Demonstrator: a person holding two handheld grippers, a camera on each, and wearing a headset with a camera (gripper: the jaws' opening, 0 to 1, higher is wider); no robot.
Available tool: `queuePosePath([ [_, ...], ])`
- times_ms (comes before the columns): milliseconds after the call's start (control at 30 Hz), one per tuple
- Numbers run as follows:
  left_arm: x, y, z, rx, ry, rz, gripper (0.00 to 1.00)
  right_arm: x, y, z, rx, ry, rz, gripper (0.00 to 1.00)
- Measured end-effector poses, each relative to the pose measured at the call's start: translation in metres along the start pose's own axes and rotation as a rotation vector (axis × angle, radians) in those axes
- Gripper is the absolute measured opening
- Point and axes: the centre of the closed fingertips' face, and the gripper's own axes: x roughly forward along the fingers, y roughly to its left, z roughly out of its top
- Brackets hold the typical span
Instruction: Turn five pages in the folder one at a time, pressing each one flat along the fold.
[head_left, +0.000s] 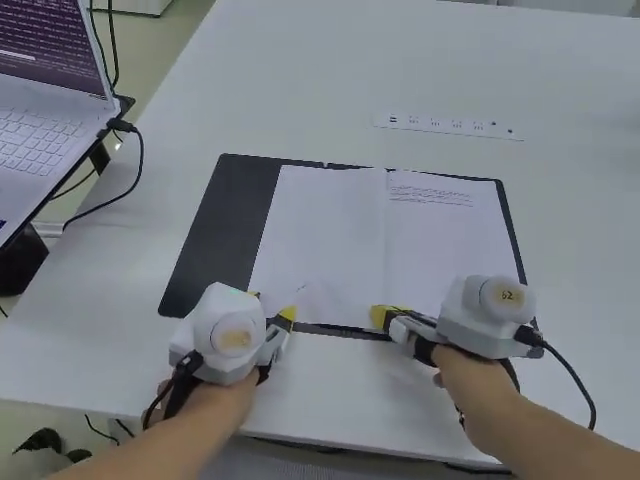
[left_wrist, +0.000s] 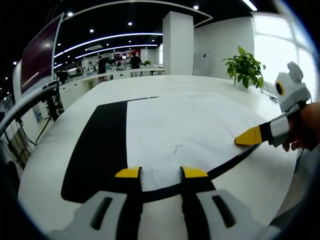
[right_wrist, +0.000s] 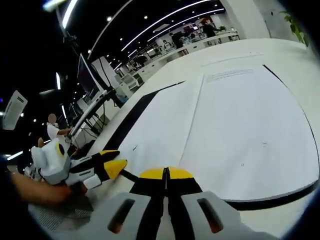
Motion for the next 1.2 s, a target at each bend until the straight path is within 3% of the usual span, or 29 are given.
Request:
queuePosePath([
  [367,-0.005,0.0,0.002,0.0,0.019,0.002,0.29,-0.022,0.021,-0.021,0.12,0.086,0.01,0.0],
  [567,-0.006,0.004,0.004,-0.035,0.077,0.002,0.28,-0.043,0.033,-0.01,0.233,0.034,0.015,0.0],
  [600,-0.006,0.003,0.004,-0.058,0.089,-0.013,0.28,-0.049,0.033,-0.006,0.255,0.011,0.01,0.0],
  [633,-0.006,-0.001,0.005,-0.117,0.099,-0.041,0.3,-0.052,0.034,-0.004,0.264,0.006,0.01,0.0],
  [667,-0.006,-0.002,0.006,-0.131,0.102,-0.052,0.33,-0.057,0.035,-0.002,0.273,-0.003,0.009,0.0],
  [733,-0.009,-0.006,0.007,-0.154,0.153,-0.091,0.39,-0.068,0.034,0.01,0.3,-0.062,-0.011,0.0],
  [767,-0.012,-0.007,0.005,-0.165,0.202,-0.098,0.4,-0.076,0.033,0.015,0.315,-0.085,-0.017,0.0],
  [800,-0.014,-0.008,0.007,-0.173,0.214,-0.103,0.41,-0.082,0.032,0.019,0.323,-0.095,-0.02,0.0],
  [867,-0.018,-0.009,0.021,-0.186,0.164,-0.113,0.4,-0.093,0.028,0.027,0.329,-0.119,-0.032,0.0],
  [900,-0.026,-0.015,0.032,-0.243,0.142,-0.144,0.37,-0.106,0.022,0.037,0.334,-0.161,-0.053,0.01],
  [1000,-0.042,-0.023,0.047,-0.352,0.137,-0.184,0.31,-0.127,0.012,0.054,0.386,-0.241,-0.07,0.2],
  [1067,-0.055,-0.023,0.058,-0.353,0.108,-0.187,0.34,-0.141,0.004,0.058,0.4,-0.256,-0.094,0.3],
  [1200,-0.073,-0.019,0.076,-0.395,0.059,-0.187,0.42,-0.168,-0.011,0.069,0.348,-0.308,-0.153,0.37],
])
